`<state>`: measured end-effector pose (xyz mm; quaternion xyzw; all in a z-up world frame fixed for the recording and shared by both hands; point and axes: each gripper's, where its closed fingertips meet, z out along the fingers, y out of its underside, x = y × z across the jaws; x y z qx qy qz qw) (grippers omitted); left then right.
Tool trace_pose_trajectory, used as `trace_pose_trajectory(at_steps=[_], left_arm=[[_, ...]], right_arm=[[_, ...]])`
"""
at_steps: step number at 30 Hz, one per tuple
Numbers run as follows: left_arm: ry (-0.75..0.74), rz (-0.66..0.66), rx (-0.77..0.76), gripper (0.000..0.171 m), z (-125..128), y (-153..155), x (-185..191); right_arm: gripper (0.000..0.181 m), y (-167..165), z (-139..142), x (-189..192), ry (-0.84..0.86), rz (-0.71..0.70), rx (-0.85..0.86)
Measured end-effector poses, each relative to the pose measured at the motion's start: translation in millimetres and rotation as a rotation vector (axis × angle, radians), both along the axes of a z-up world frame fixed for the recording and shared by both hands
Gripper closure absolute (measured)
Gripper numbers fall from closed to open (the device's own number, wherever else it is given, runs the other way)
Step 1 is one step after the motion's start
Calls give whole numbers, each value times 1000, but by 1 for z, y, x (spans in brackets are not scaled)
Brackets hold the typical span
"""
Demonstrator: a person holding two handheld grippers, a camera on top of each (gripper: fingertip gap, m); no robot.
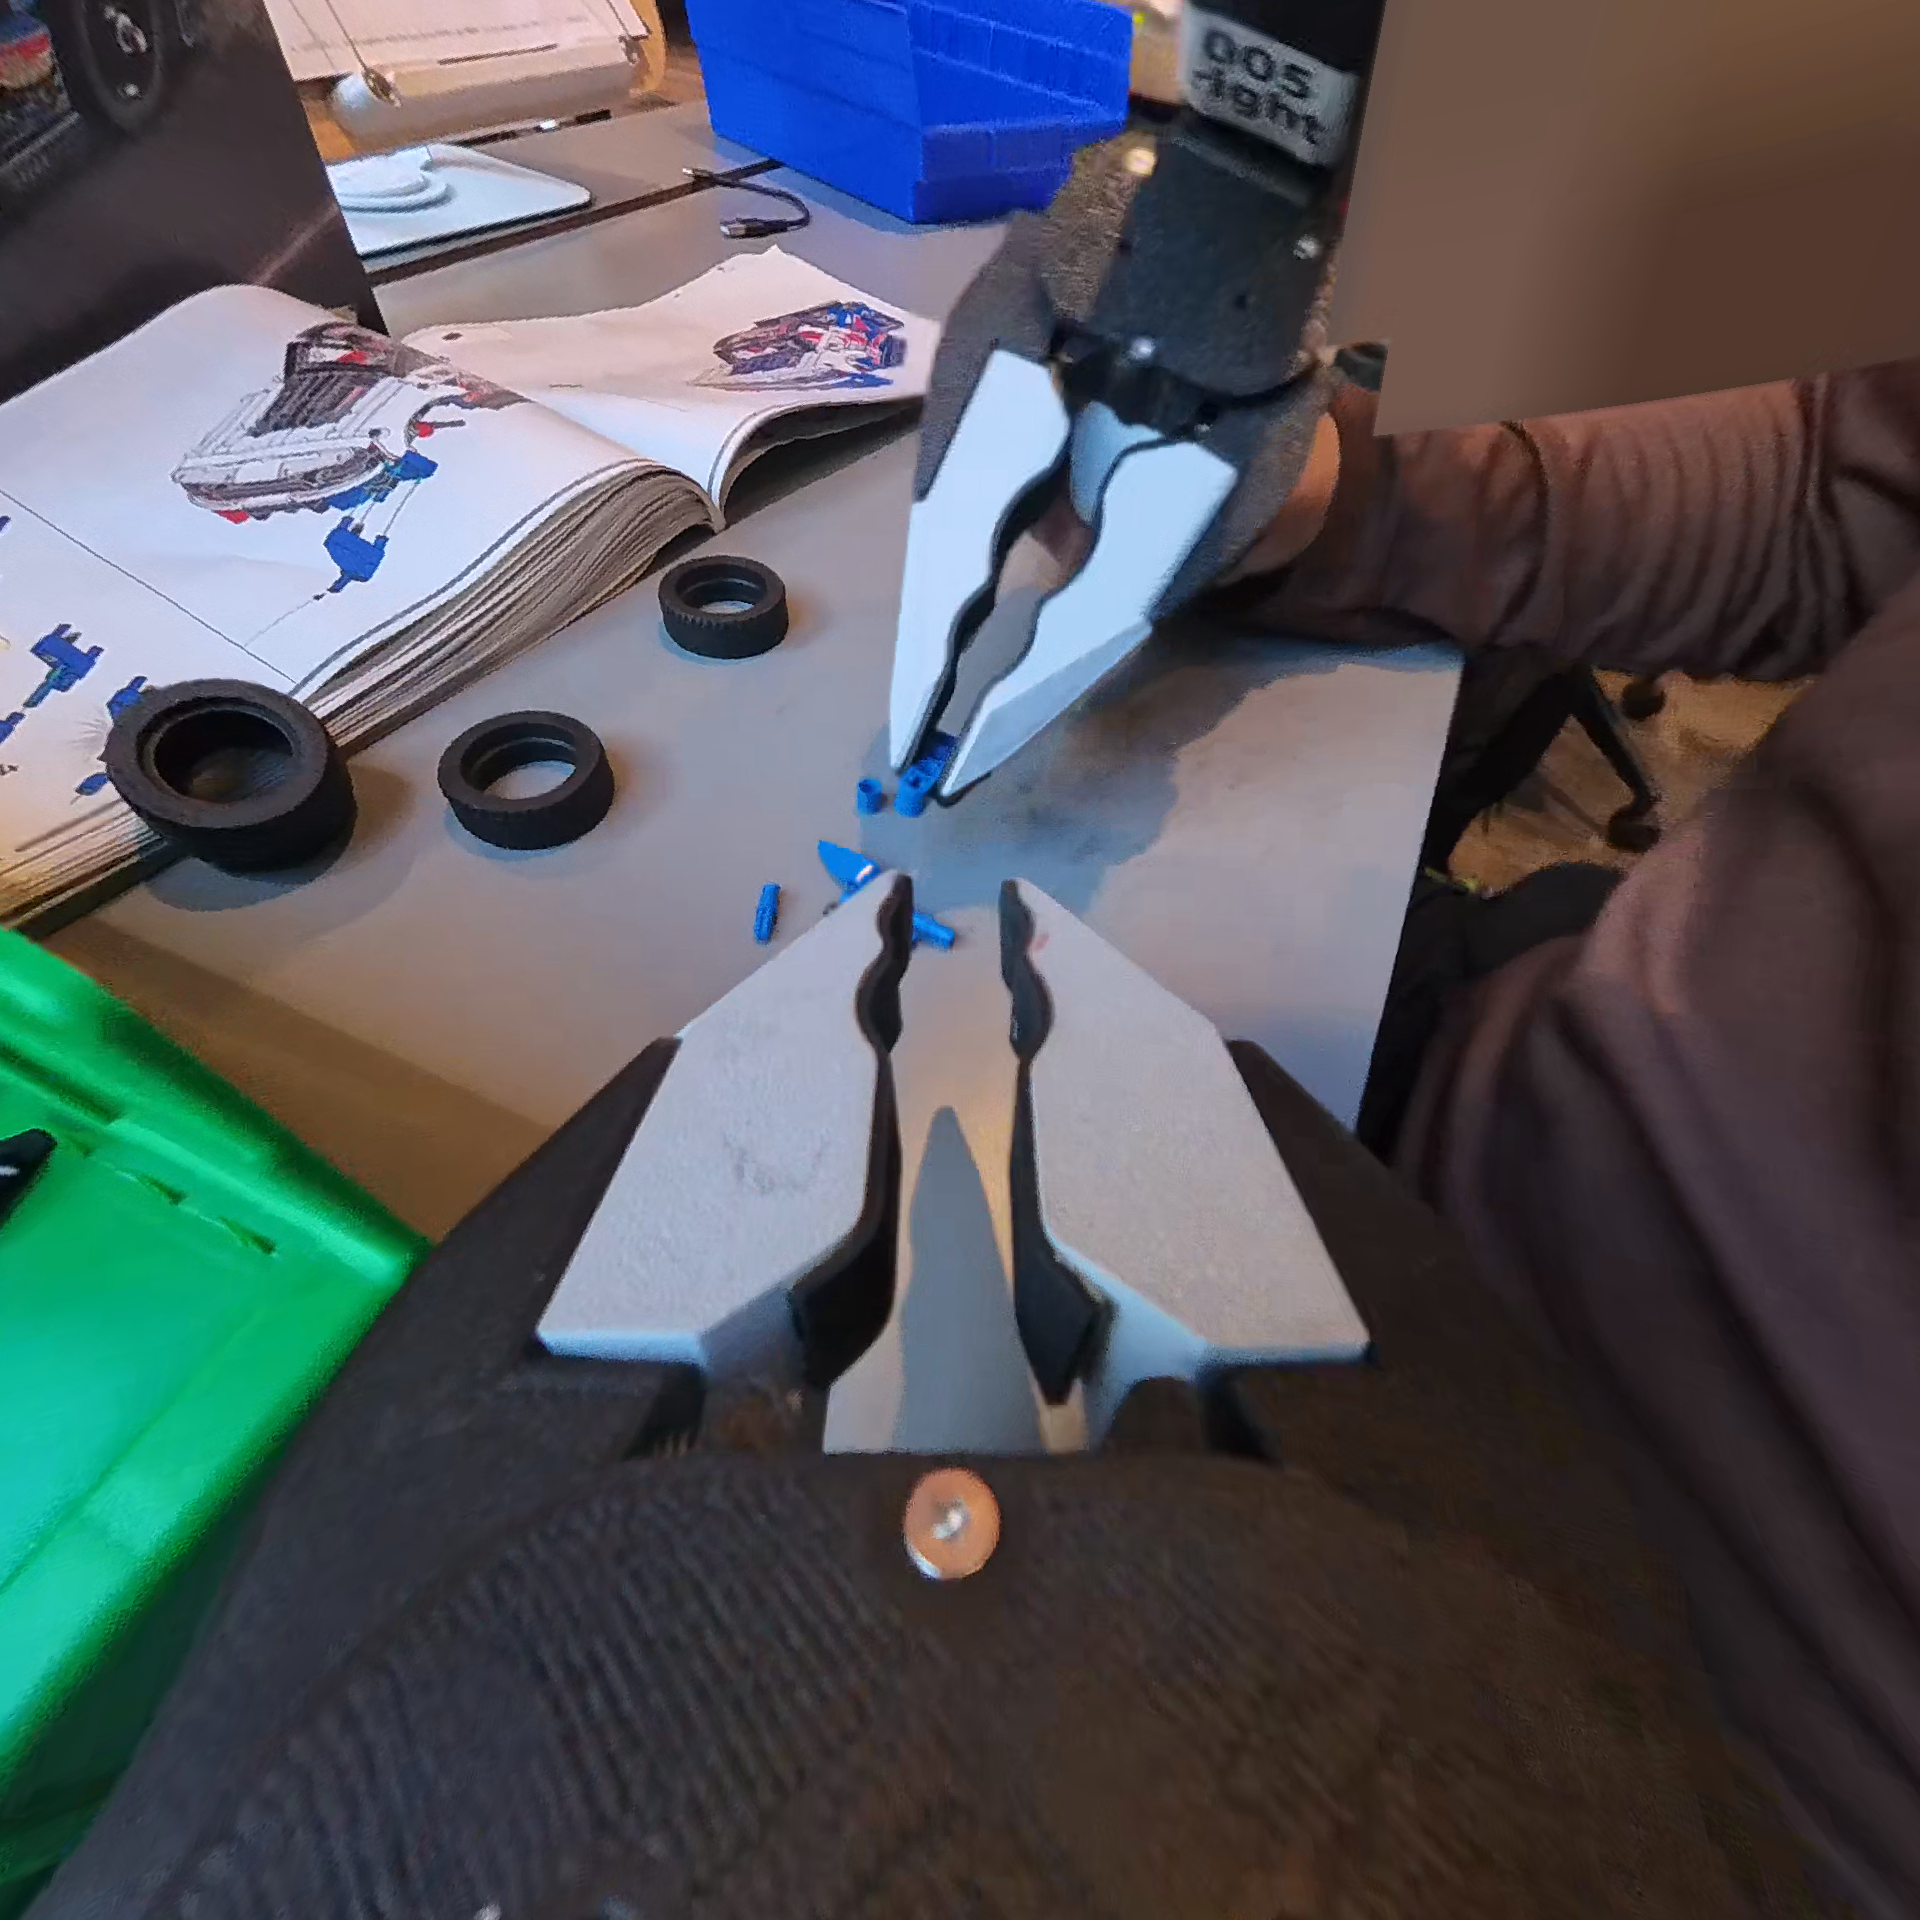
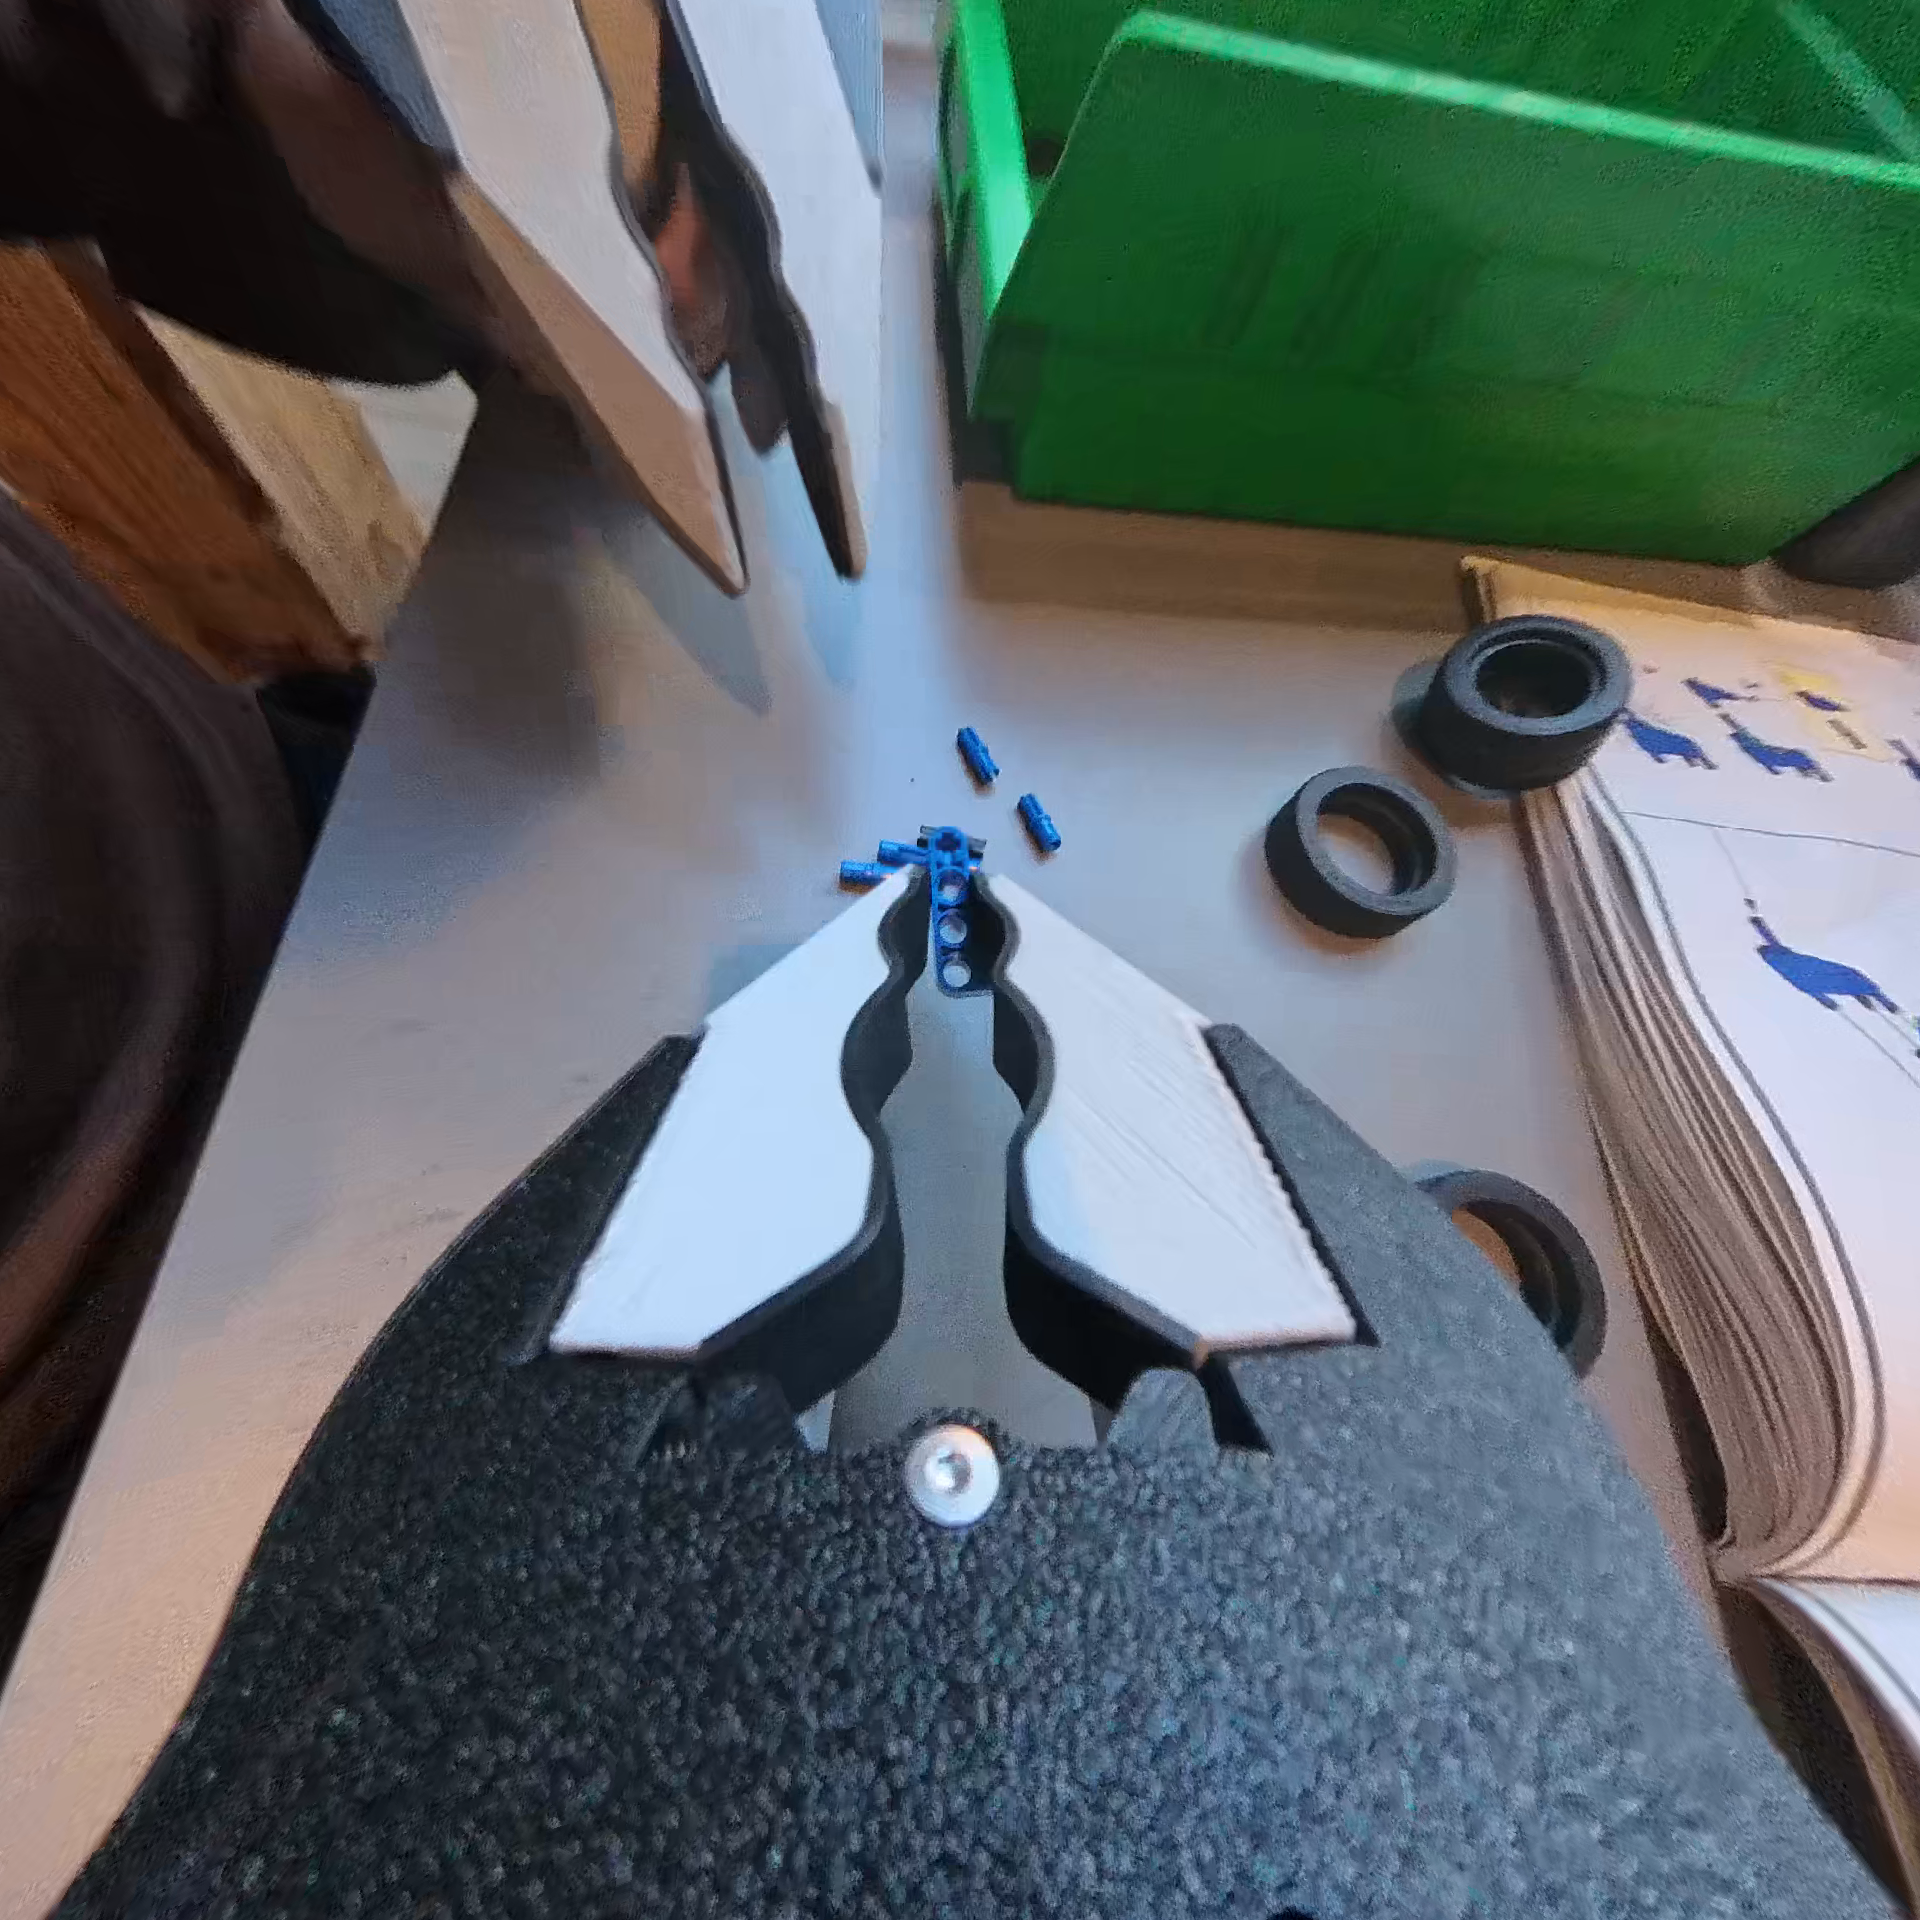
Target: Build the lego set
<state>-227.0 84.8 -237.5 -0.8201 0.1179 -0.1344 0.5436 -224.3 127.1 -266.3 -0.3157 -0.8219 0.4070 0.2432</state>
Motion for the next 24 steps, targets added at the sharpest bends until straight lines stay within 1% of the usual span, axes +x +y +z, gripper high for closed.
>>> trace_pose_trajectory(at_steps=[3, 6, 8, 10, 12, 15, 17, 19, 21, 24], left_arm=[[-80, 22, 23, 159, 7, 15, 7], [-119, 38, 36, 152, 11, 28, 13], [-111, 46, 38, 147, 13, 35, 17], [-37, 58, 36, 142, 14, 40, 17], [88, 96, 50, 131, 16, 45, 14], [260, 116, 79, 129, 19, 49, 14], [363, 150, 101, 123, 23, 53, 12], [469, 175, 113, 118, 25, 58, 10], [555, 167, 118, 118, 24, 62, 14], [630, 154, 131, 123, 21, 68, 19]], right_arm=[[173, 2, 16, 4, 48, -22, -100], [174, 6, 31, 6, 51, -46, -229], [174, 10, 40, 7, 40, -58, -331], [174, 11, 49, 11, -3, -43, -463], [174, 10, 57, 16, -67, -12, -600], [174, 11, 65, 18, -165, 22, -786], [174, 10, 67, 21, -246, 56, -893], [174, 9, 69, 23, -306, 75, -976], [174, 11, 72, 23, -324, 87, -1032], [173, 14, 76, 23, -332, 100, -1081]])
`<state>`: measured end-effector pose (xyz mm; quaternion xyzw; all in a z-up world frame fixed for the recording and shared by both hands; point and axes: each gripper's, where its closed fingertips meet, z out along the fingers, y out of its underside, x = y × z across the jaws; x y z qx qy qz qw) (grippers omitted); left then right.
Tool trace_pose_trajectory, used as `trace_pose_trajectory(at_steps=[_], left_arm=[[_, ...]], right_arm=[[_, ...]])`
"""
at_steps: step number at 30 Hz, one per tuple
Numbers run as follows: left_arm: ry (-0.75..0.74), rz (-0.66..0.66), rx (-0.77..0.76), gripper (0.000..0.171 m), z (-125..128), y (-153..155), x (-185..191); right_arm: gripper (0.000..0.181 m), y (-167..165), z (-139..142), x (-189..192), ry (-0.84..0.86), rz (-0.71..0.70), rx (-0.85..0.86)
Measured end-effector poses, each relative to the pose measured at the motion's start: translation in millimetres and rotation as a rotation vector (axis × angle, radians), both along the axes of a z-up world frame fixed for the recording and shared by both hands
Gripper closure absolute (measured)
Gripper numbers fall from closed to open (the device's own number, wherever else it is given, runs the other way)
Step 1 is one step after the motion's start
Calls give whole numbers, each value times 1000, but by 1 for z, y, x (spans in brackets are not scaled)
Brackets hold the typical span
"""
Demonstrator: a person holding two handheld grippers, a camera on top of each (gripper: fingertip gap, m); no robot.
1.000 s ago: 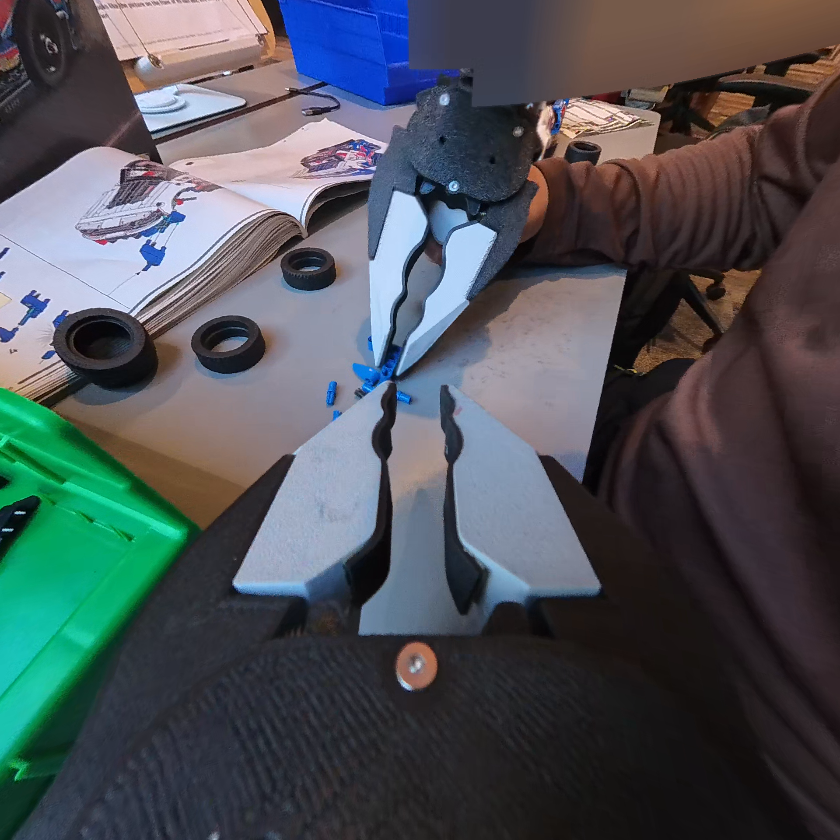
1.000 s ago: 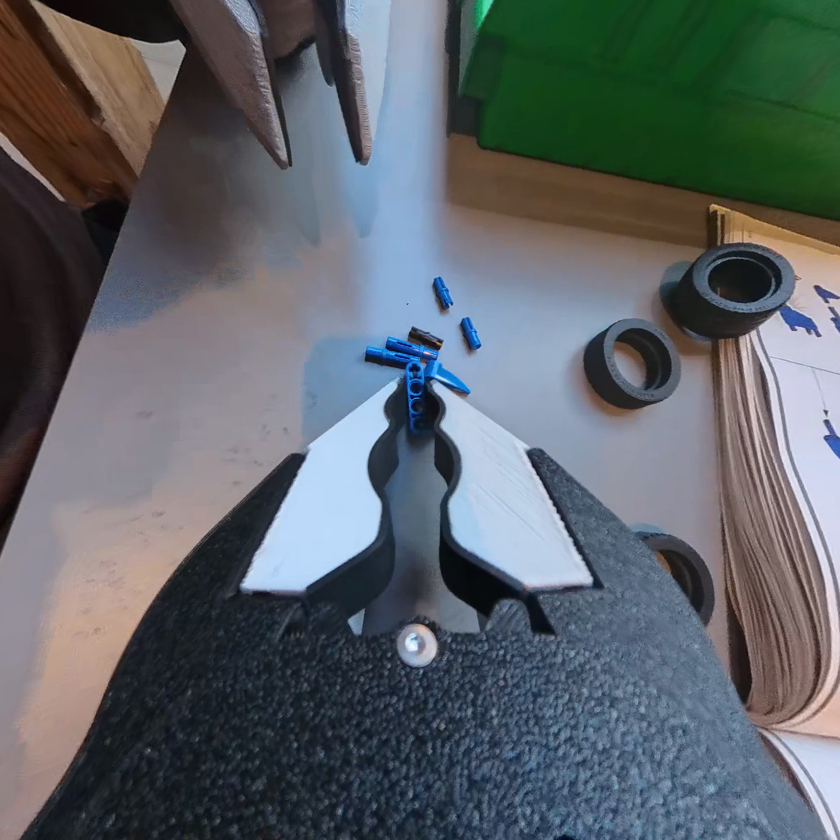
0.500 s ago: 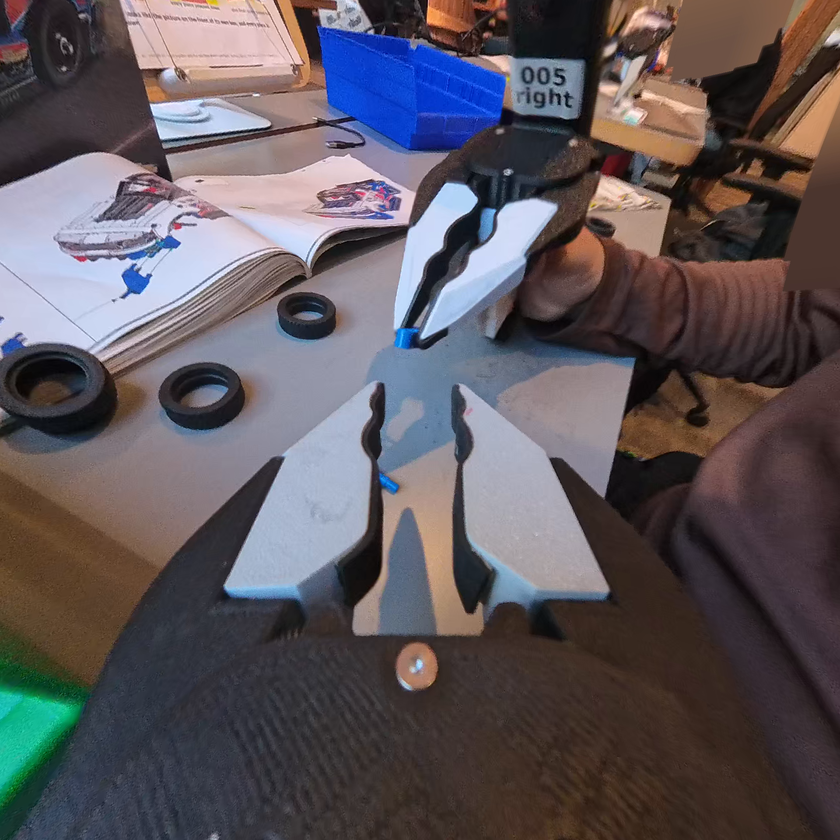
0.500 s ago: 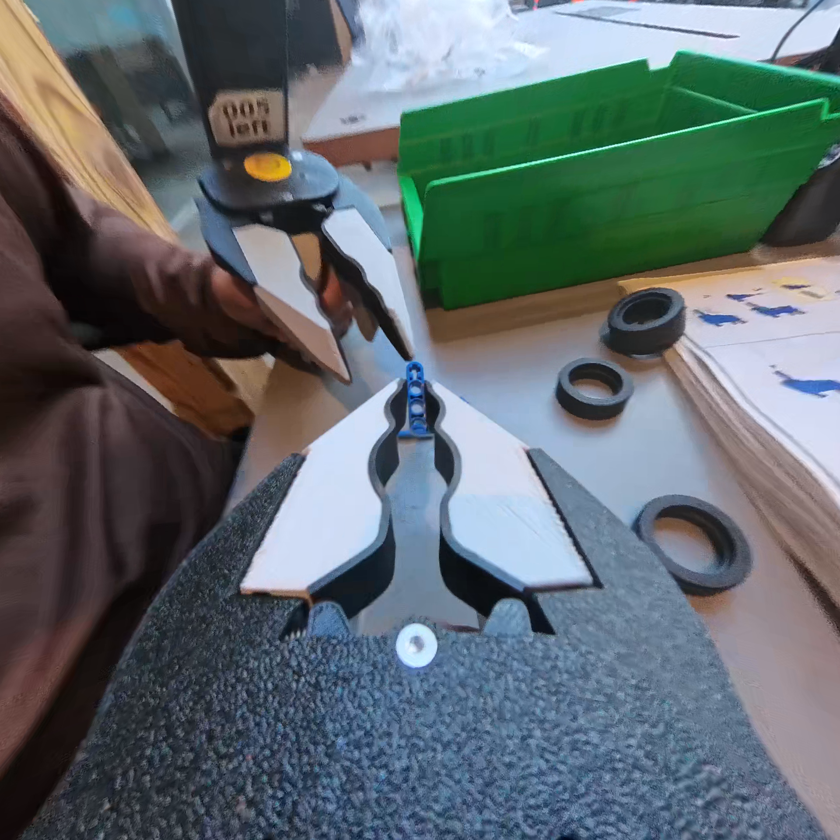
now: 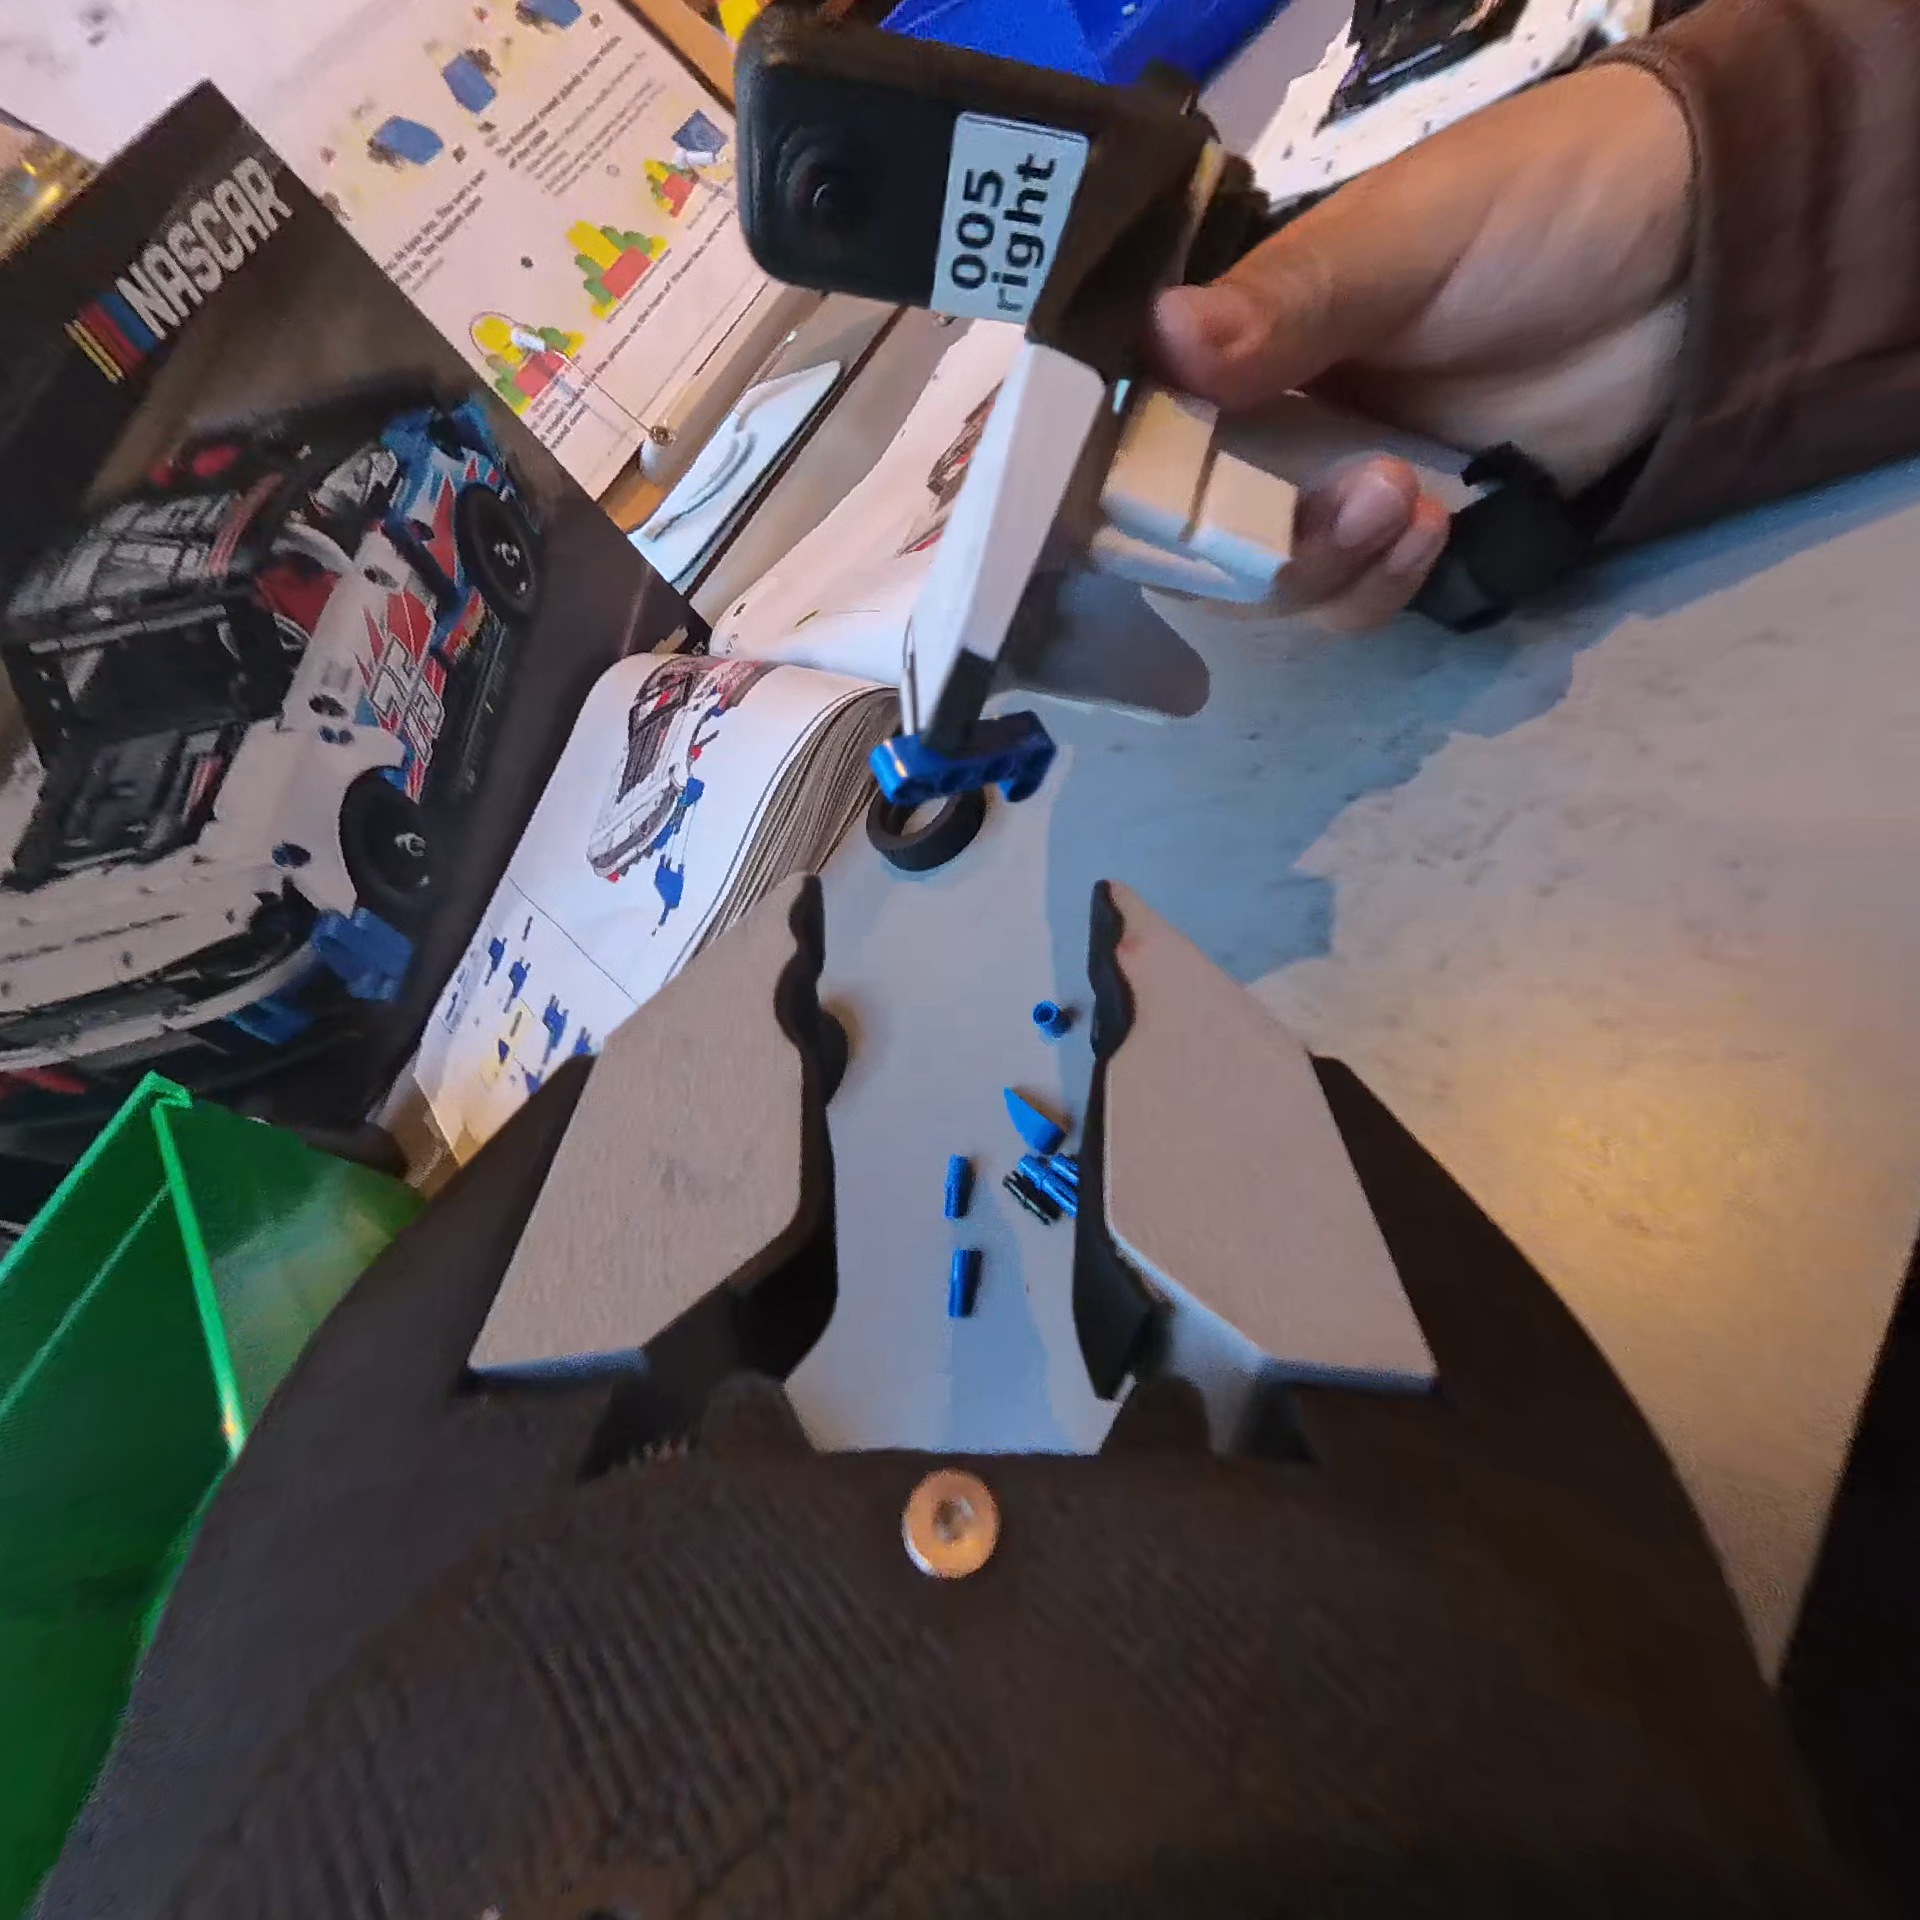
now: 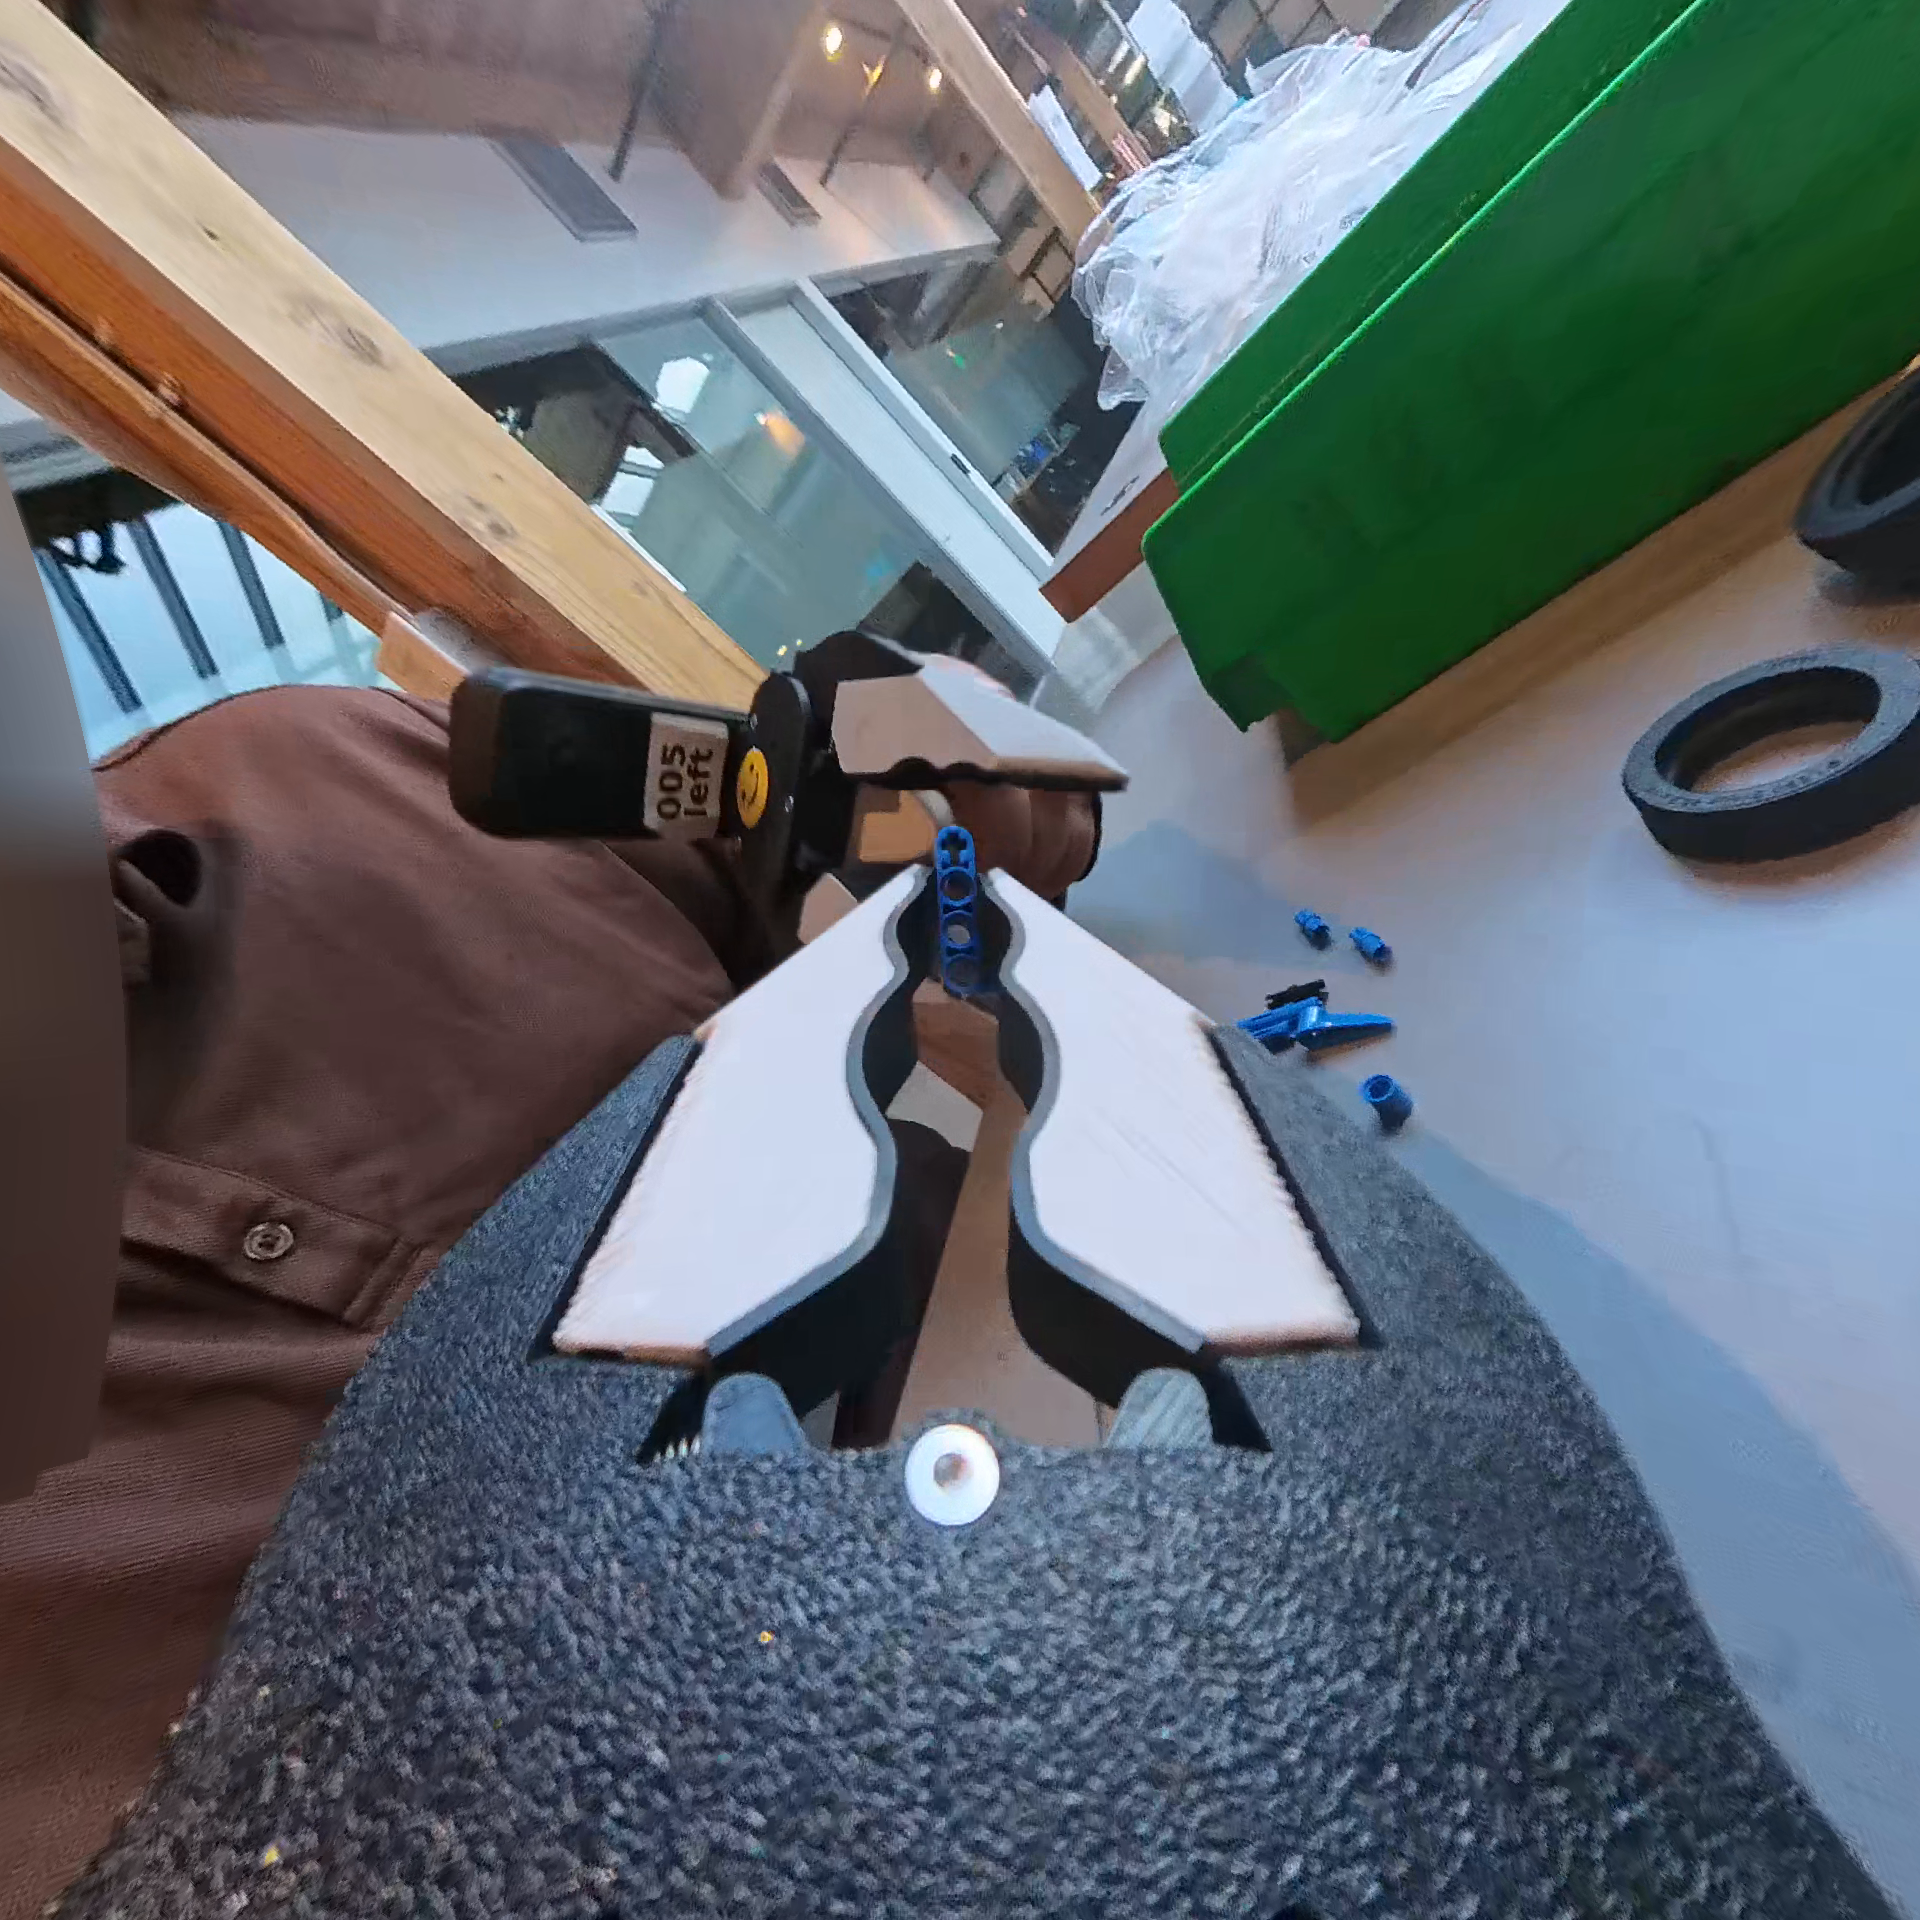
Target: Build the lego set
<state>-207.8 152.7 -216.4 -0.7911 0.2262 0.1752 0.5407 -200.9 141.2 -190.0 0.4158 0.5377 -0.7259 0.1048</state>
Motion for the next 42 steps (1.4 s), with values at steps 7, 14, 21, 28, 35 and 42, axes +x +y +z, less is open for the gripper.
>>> trace_pose_trajectory(at_steps=[7, 14, 21, 28, 35, 42], left_arm=[[7, 10, 23, 127, 8, 12, 1], [15, -54, 84, 133, 29, 18, 11], [35, -64, 88, 136, 24, 18, 15], [-41, -24, 94, 134, 19, 21, 12], [-65, 17, 98, 145, 7, 22, -1], [-133, 12, 17, 149, -11, 15, -9]], right_arm=[[174, 14, 14, 2, -50, 32, -216], [174, 15, 19, 4, -77, 90, -328], [174, 15, 14, 1, -75, 53, -273], [173, 15, 7, -5, -44, -25, -154], [174, 17, -5, -14, -20, -126, 2], [174, 28, -21, -23, 0, -251, 235]])
